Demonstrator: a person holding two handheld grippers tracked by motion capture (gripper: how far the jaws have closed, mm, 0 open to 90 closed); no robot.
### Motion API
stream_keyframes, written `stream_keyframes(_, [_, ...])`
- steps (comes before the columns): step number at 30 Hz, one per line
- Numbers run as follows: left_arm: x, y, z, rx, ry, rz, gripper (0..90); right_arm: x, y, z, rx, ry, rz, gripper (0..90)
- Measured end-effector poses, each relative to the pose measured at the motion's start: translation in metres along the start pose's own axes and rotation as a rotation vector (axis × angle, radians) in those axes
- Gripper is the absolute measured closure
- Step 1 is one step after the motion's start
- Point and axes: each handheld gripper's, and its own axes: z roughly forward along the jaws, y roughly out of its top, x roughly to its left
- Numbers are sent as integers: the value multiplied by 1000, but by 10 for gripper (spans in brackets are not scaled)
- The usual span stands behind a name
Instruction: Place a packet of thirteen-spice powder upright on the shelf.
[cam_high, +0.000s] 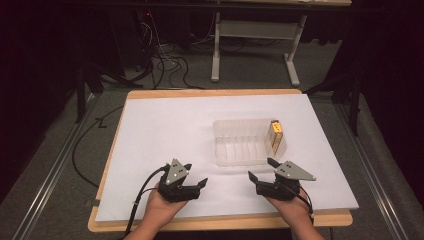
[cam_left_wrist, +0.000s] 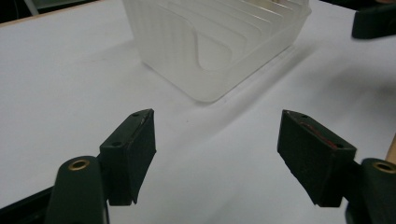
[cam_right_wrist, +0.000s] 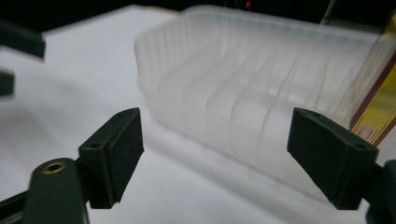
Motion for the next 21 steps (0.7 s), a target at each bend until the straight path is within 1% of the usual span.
stream_keyframes(1, [-2, 0, 1, 4, -3, 3, 280, 0, -2, 1, 7, -1, -2, 183])
stream_keyframes(2, [-4, 0, 2, 7, -7, 7, 277, -1, -1, 1, 0, 7, 3, 183])
stream_keyframes(3, [-6, 0, 3, 9, -9, 10, 275, -2, 0, 0, -12, 10, 17, 183])
stream_keyframes(5, [-10, 0, 6, 18, -20, 13, 268, -4, 3, -2, -41, 11, 12, 184])
stream_keyframes(8, [-14, 0, 9, 22, -27, 19, 254, -7, 1, -3, -38, 12, 12, 185])
stream_keyframes(10, [-14, 0, 9, 27, -27, 18, 247, -12, -1, -4, -29, 7, 23, 188])
stream_keyframes(12, [-13, 0, 9, 26, -25, 15, 239, -17, -1, -4, -33, 6, 49, 192])
stream_keyframes(15, [-10, 0, 7, 22, -25, 5, 236, -22, -1, -3, -34, 2, 70, 197])
stream_keyframes(18, [-8, 0, 6, 18, -24, -8, 236, -21, -2, -2, -23, 0, 69, 200])
stream_keyframes(21, [-7, 0, 4, 11, -21, -10, 237, -21, -2, -2, -27, -1, 61, 205])
